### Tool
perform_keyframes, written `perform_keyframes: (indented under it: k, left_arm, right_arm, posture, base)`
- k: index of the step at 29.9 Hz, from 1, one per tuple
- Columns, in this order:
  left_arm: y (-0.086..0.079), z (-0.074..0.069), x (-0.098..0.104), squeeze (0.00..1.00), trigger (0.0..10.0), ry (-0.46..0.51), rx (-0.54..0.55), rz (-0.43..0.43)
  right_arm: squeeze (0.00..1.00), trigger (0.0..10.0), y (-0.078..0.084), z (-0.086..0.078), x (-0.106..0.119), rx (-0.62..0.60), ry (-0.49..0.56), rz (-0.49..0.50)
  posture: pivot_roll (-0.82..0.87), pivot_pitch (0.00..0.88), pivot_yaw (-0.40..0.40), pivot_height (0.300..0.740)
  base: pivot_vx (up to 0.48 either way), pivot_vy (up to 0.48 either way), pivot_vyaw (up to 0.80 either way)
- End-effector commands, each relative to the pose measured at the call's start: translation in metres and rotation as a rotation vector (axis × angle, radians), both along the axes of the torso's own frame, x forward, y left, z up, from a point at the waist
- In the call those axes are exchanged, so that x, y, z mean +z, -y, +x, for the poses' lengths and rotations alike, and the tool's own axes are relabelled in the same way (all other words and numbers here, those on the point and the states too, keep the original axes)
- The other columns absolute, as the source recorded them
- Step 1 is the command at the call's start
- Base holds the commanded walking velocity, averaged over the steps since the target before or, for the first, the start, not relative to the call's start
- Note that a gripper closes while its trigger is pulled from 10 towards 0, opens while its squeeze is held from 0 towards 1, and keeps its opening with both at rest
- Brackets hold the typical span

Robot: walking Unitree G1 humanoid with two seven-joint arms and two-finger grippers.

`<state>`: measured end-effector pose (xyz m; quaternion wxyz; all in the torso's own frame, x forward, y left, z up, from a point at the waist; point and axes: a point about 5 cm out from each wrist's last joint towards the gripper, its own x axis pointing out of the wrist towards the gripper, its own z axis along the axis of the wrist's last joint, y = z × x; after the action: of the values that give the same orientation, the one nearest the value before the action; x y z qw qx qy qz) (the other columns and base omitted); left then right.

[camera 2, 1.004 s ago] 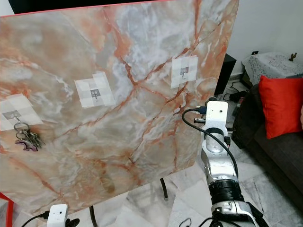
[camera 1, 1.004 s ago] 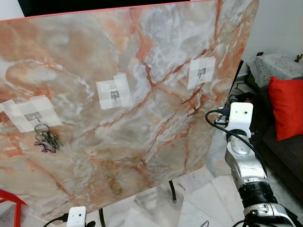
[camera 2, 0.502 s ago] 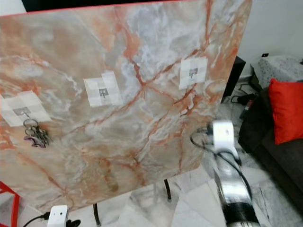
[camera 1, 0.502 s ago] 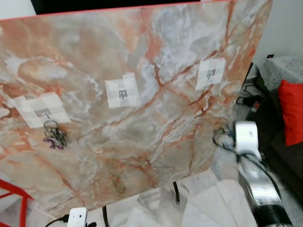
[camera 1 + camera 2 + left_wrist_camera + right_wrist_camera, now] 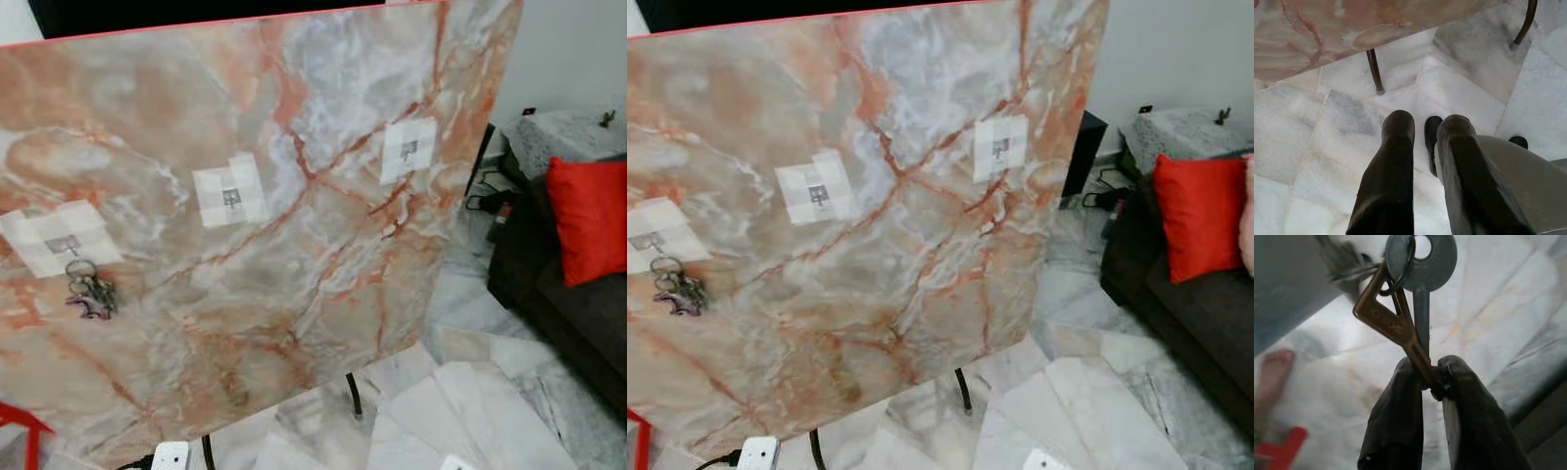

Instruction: Hang keys on a hook

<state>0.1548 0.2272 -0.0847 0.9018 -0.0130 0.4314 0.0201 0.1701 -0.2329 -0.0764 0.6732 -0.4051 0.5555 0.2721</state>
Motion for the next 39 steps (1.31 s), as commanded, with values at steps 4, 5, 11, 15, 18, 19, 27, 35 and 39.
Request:
perform_keyframes:
  k: [4, 5, 11, 15, 18, 19, 27, 35, 39]
  left_arm:
    - [-0.007, -0.012, -0.004, 0.00, 10.0, -0.058, -0.005, 0.023]
    - [-0.008, -0.012, -0.004, 0.00, 10.0, -0.057, -0.003, 0.025]
    - [-0.003, 0.003, 0.002, 0.00, 10.0, -0.010, -0.048, 0.016]
    - [-0.001, 0.013, 0.006, 0.00, 10.0, 0.016, -0.115, 0.029]
    - [0.001, 0.029, 0.014, 0.00, 10.0, 0.067, -0.161, 0.016]
    - [0.002, 0.033, 0.017, 0.00, 10.0, 0.084, -0.183, 0.009]
    - [0.019, 0.089, 0.061, 0.00, 10.0, 0.341, -0.398, -0.224]
    - [0.060, 0.121, 0.157, 0.00, 10.0, 0.565, -0.807, -0.397]
    - [0.080, 0.117, 0.176, 0.00, 10.0, 0.576, -0.957, -0.457]
  right_arm:
    - [0.00, 10.0, 0.000, 0.041, 0.019, 0.164, 0.080, -0.069]
    - [0.00, 10.0, 0.000, 0.050, 0.024, 0.193, 0.087, -0.082]
    - [0.00, 10.0, -0.006, 0.077, 0.043, 0.299, 0.107, -0.055]
    - [0.00, 10.0, -0.002, 0.085, 0.051, 0.460, 0.070, -0.116]
    - [0.00, 10.0, 0.006, 0.094, 0.062, 0.514, 0.030, -0.142]
    - [0.00, 10.0, 0.004, 0.098, 0.065, 0.495, 0.049, -0.125]
    - [0.00, 10.0, -0.022, 0.137, 0.104, 0.581, 0.146, -0.012]
    - [0.00, 10.0, -0.058, 0.168, 0.152, 0.729, 0.226, 0.112]
    - [0.00, 10.0, -0.071, 0.172, 0.169, 0.800, 0.243, 0.144]
  posture:
    - [0.11, 0.008, -0.021, 0.740]
    - [0.11, 0.008, -0.024, 0.740]
    - [0.11, 0.007, -0.027, 0.740]
    - [0.11, 0.003, -0.029, 0.740]
    - [0.11, 0.000, -0.037, 0.740]
    - [0.11, 0.000, -0.037, 0.740]
    - [0.10, 0.002, -0.043, 0.740]
    - [0.10, 0.013, -0.051, 0.740]
    - [0.10, 0.017, -0.055, 0.740]
  base:
    - [0.000, 0.000, 0.00]
    - [0.000, 0.000, 0.00]
    - [0.000, 0.000, 0.00]
    - [0.000, 0.000, 0.00]
    - [0.000, 0.000, 0.00]
    - [0.000, 0.000, 0.00]
    - [0.000, 0.000, 0.00]
    - [0.000, 0.000, 0.00]
    - [0.000, 0.000, 0.00]
